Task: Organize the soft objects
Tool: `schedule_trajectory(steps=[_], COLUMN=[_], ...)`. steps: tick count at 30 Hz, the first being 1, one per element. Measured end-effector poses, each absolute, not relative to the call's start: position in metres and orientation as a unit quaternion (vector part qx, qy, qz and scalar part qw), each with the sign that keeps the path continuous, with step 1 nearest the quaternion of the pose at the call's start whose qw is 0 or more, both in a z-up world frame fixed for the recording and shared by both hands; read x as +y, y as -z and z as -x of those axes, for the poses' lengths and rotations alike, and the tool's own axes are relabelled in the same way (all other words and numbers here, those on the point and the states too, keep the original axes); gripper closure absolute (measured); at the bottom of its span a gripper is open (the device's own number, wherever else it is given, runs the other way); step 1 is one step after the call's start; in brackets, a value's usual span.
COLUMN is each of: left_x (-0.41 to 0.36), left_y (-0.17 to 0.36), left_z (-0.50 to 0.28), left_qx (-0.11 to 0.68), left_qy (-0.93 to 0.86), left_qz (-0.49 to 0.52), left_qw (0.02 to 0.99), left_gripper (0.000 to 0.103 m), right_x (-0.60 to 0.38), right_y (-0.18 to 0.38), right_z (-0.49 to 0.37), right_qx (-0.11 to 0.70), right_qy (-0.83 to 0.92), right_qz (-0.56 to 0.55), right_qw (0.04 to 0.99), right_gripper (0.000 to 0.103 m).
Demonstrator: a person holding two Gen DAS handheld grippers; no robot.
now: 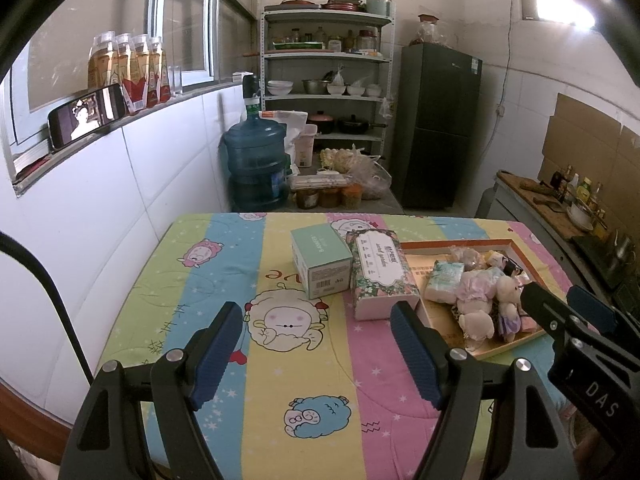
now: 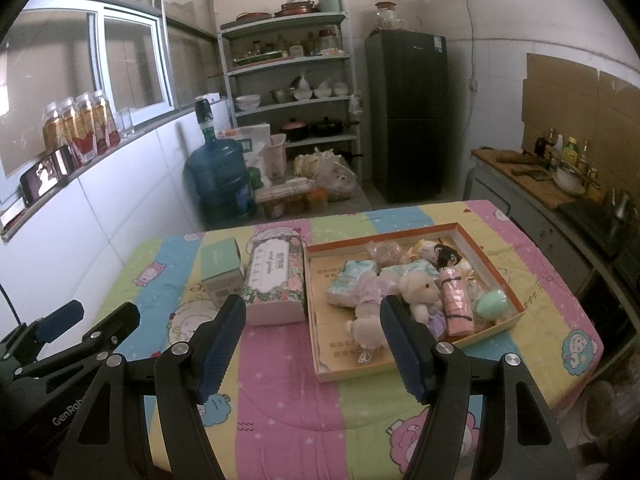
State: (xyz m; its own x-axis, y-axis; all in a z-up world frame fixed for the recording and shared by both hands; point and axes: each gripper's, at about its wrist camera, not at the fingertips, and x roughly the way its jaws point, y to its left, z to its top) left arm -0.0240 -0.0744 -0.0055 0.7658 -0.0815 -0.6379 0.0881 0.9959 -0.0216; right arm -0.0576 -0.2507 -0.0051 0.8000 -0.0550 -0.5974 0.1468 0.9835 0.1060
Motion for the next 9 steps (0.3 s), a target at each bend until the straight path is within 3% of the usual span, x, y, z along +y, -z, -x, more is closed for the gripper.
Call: schedule_trajectory(steps=[9], left_x=[-0.0756], left_y=[0.0058], left_z=[0.0245], left_qx=[0.338], left_qy=[0.048], left_qz=[-0.004], left_qw=[0.94], left_gripper=[0.026], right_x=[-0.2501], right_y=[0.0066], right_z=[0.0604], right_qx=[0.313], right_qy=[0.054], right_qz=[-0.075], right_qw=[0.945], right_gripper=[0.032])
